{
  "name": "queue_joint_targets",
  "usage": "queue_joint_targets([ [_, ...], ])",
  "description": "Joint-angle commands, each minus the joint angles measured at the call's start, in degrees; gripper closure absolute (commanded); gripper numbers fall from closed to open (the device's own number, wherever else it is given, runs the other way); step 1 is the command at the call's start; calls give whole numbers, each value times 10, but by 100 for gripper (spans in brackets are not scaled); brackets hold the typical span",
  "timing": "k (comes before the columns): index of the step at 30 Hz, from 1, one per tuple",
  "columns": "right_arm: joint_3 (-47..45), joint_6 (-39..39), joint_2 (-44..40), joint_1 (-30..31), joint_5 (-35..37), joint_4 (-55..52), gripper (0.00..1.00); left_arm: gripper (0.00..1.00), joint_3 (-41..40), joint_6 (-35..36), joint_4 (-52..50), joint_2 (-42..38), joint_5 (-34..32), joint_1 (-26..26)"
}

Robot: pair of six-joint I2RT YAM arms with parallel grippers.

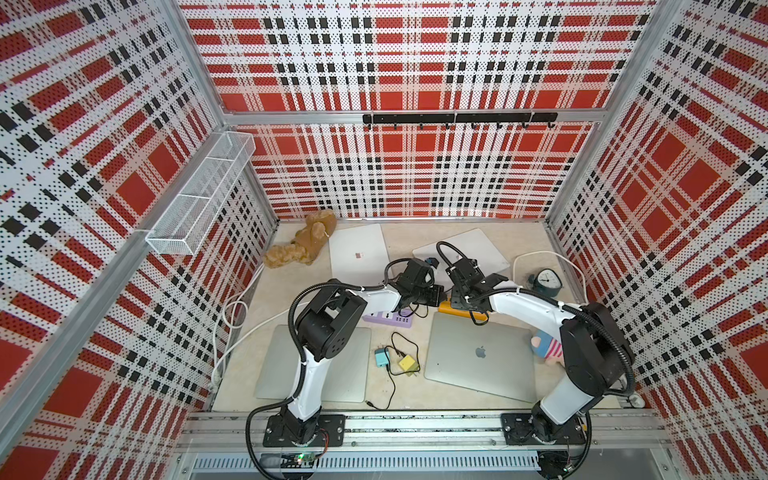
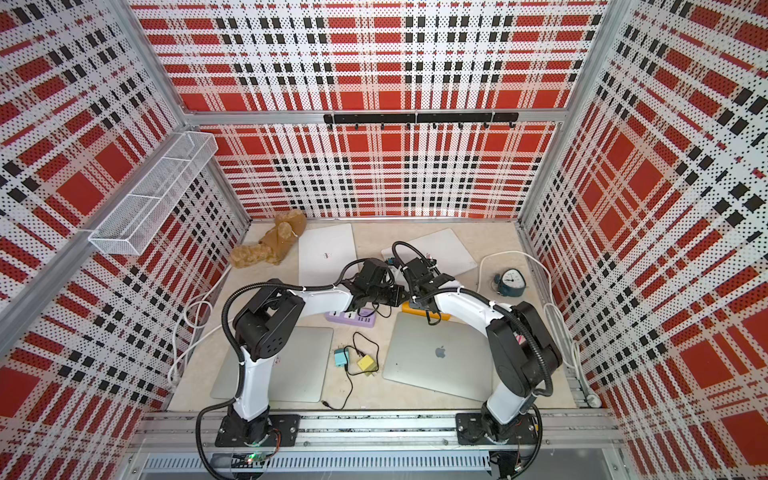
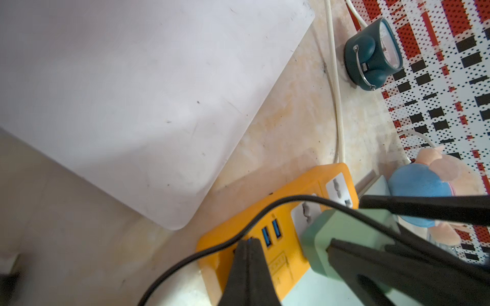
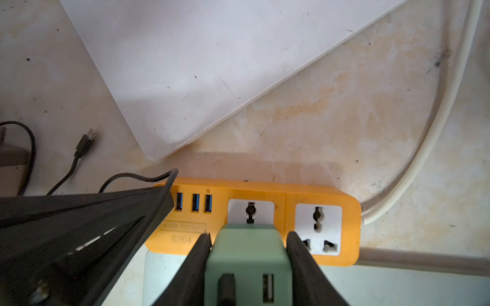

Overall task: Unplug the laptop charger
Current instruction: Remove the plug from the socket.

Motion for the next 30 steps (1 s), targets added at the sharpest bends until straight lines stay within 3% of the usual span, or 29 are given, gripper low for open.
queue_joint_targets([
  [1,-20,16,-43,-16,-41,44,77,100,-23,4,-78,16,-12,-8],
  [12,29,-8,-2,-3,-7,-16,78,100,-25,2,-77,15,-14,-9],
  [30,22,-15,-69,-1,43,-56,78,100,-4,-13,-71,-40,0,-11],
])
